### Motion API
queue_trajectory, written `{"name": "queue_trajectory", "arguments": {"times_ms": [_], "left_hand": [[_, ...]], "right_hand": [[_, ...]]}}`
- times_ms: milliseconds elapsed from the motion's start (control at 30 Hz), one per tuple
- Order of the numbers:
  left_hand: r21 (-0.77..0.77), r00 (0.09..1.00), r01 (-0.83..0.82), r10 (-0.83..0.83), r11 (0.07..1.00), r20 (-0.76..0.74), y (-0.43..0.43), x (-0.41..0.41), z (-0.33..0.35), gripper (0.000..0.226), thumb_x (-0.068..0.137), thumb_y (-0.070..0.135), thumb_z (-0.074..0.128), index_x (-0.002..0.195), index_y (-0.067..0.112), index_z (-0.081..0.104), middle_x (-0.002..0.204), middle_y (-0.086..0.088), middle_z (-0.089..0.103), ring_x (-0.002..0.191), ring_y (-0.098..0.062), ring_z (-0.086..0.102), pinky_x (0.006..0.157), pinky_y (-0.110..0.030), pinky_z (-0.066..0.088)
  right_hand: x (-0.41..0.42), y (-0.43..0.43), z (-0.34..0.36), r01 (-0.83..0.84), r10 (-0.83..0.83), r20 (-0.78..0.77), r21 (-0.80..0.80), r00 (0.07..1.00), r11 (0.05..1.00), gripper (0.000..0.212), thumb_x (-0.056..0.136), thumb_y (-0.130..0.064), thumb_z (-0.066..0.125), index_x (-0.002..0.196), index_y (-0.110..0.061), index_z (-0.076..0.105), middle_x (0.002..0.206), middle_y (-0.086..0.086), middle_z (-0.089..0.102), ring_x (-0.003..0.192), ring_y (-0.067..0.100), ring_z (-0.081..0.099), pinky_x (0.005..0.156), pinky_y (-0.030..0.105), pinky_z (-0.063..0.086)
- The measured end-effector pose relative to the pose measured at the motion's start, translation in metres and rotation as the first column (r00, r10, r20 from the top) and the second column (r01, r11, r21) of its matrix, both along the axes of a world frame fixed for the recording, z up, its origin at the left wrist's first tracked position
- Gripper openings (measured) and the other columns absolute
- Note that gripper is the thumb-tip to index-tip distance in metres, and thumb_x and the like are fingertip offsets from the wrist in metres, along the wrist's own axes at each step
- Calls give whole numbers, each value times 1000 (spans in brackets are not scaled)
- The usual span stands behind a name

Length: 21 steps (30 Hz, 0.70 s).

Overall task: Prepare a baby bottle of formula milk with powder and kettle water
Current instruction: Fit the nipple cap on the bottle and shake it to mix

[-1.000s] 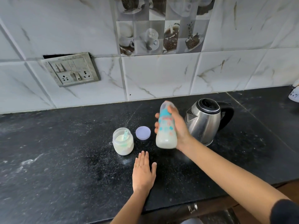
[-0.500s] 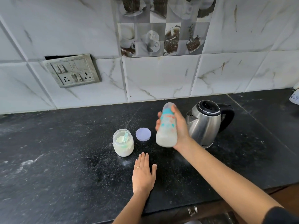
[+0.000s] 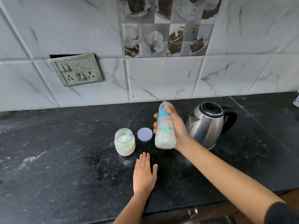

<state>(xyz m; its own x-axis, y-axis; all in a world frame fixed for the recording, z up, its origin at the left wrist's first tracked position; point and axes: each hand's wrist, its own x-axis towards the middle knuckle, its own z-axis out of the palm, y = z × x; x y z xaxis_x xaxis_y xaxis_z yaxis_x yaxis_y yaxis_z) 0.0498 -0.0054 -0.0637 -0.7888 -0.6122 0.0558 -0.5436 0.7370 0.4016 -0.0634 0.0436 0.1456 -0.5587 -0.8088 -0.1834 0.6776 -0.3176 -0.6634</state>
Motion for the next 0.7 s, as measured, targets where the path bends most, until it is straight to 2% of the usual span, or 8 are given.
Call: {"name": "queue_trajectory", "arguments": {"times_ms": [100, 200, 267, 300, 433, 500, 600, 700], "left_hand": [[1, 1000, 2, -2, 1000, -3, 0, 0, -1, 84, 83, 59, -5, 151, 14, 15, 158, -2, 12, 146, -13, 6, 113, -23, -9], [11, 1000, -2, 2, 1000, -4, -1, -1, -1, 83, 83, 58, -4, 150, 14, 16, 158, -2, 13, 146, -13, 6, 113, -23, -10], [16, 1000, -7, 8, 1000, -14, 0, -1, -1, 82, 84, 58, -1, 150, 14, 18, 158, -3, 15, 146, -13, 8, 113, -23, -10], [16, 1000, -6, 6, 1000, -16, 1, 0, -1, 82, 84, 58, -1, 150, 14, 18, 158, -3, 14, 146, -13, 7, 113, -23, -10], [0, 1000, 2, -2, 1000, 0, 0, -1, -2, 82, 84, 58, -3, 151, 14, 14, 158, -2, 12, 146, -13, 5, 113, -23, -10], [6, 1000, -2, 2, 1000, -8, 0, 0, 0, 82, 84, 58, -3, 151, 14, 14, 158, -2, 12, 146, -12, 4, 113, -22, -11], [4, 1000, 0, 0, 1000, -7, 0, -1, 0, 81, 84, 58, 0, 150, 14, 16, 158, -2, 14, 146, -12, 6, 114, -23, -10], [6, 1000, 6, -6, 1000, 5, -1, -1, -1, 82, 84, 58, -2, 151, 14, 14, 159, -2, 11, 146, -12, 4, 113, -23, -11]], "right_hand": [[-23, -4, 5, 143, -147, 152, 36, 977, 989, 31, 87, -39, 59, 103, -13, 53, 74, 5, 60, 50, 18, 59, 49, 25, 52], [-8, 3, -12, 17, -19, 20, 78, 1000, 997, 40, 82, -38, 59, 115, -20, 46, 80, 7, 60, 52, 20, 58, 49, 28, 51], [2, 8, -17, -30, 37, -60, 113, 998, 993, 36, 85, -38, 57, 118, -27, 47, 85, 9, 60, 54, 22, 57, 50, 30, 50], [0, 8, -14, -18, 22, -41, 100, 999, 995, 31, 88, -37, 55, 116, -25, 48, 83, 9, 60, 53, 22, 57, 50, 29, 50], [-20, -3, 3, 198, -210, 198, 76, 957, 977, 26, 92, -37, 54, 95, -11, 54, 71, 5, 57, 46, 18, 56, 48, 23, 51], [-6, 0, -5, 119, -128, 107, 94, 986, 988, 26, 91, -37, 55, 103, -14, 52, 75, 7, 57, 48, 19, 56, 48, 25, 50], [11, 4, -16, 5, -8, 17, 127, 1000, 992, 39, 86, -37, 59, 119, -24, 45, 86, 11, 58, 52, 22, 57, 49, 29, 50], [-11, -6, -5, 111, -120, 171, 63, 978, 992, 30, 90, -39, 55, 107, -14, 50, 74, 7, 59, 48, 19, 58, 48, 25, 51]]}}
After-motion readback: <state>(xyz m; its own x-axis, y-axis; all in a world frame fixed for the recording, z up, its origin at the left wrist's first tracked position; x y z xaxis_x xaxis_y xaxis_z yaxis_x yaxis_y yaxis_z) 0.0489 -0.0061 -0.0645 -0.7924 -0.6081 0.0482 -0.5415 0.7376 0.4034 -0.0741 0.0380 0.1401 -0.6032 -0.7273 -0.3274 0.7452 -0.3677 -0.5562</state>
